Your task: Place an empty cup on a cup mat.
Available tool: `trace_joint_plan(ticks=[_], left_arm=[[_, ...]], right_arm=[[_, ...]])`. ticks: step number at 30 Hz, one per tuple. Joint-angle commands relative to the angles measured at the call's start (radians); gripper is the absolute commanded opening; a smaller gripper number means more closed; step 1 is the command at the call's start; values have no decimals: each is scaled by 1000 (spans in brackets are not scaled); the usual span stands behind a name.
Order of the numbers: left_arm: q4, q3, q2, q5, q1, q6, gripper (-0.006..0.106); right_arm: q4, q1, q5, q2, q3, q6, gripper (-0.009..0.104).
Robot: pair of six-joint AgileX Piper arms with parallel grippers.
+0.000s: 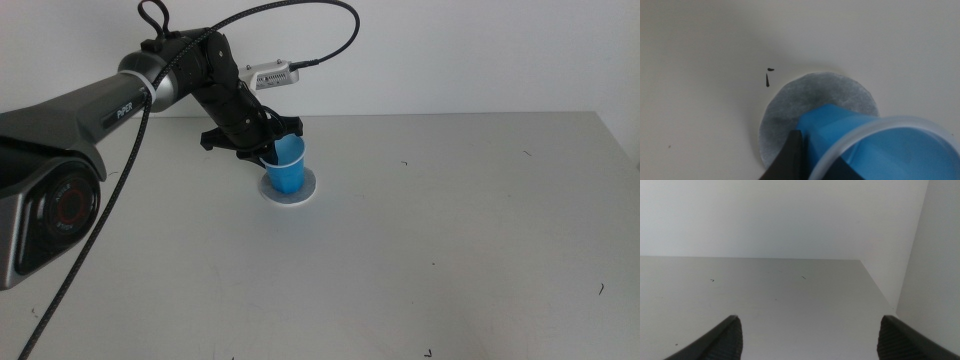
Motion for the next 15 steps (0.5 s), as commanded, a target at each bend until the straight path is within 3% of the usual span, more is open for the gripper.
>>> trace_joint_plan(ticks=[1, 5, 8, 11, 15], left_arm=[[-20, -35, -69, -36, -3, 10, 0], [-20, -35, -69, -36, -3, 14, 3], [-20, -35, -69, -36, -3, 14, 14], [-20, -35, -69, -34, -3, 14, 30], [-22, -35, -69, -31, -3, 28, 59]], right_arm=[[-14, 0, -75, -26, -8, -5, 94], [-14, 0, -75, -26, -8, -5, 94], [-14, 0, -75, -26, -8, -5, 94], [-14, 0, -75, -26, -8, -5, 94], [-14, 0, -75, -26, -8, -5, 94]])
